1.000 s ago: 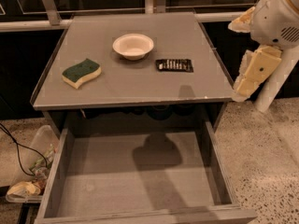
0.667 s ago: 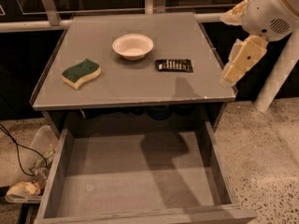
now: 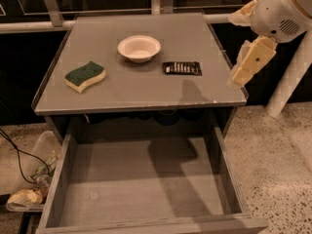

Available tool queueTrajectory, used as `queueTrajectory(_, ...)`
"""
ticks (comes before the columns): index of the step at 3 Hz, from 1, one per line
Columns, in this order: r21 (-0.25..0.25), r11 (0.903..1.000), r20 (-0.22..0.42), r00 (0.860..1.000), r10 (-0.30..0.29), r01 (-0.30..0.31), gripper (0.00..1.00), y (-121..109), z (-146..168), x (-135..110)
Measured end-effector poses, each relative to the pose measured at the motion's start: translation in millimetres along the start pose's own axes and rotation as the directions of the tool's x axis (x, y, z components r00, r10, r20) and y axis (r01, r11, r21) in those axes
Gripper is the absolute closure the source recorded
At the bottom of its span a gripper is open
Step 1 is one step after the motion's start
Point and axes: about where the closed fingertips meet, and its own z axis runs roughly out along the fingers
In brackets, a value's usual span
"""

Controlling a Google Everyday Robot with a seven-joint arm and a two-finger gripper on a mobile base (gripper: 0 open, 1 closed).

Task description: Place rxbar chocolate into top drawer

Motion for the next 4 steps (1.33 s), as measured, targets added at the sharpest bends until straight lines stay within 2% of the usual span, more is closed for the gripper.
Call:
queueTrajectory(1,0.021,0.9997,0.016,1.0,-0.015,0.014,0.0,-24.5,21.6,-0.5)
queueTrajectory(3,-0.058,0.9968,0.089,0.994,0.061,-0.056,0.0,-75.2,89.8,9.8)
queueTrajectory(4,-0.076,0.9933,0.094,0.991,0.094,-0.087,0.0,-91.8,115.9,17.9)
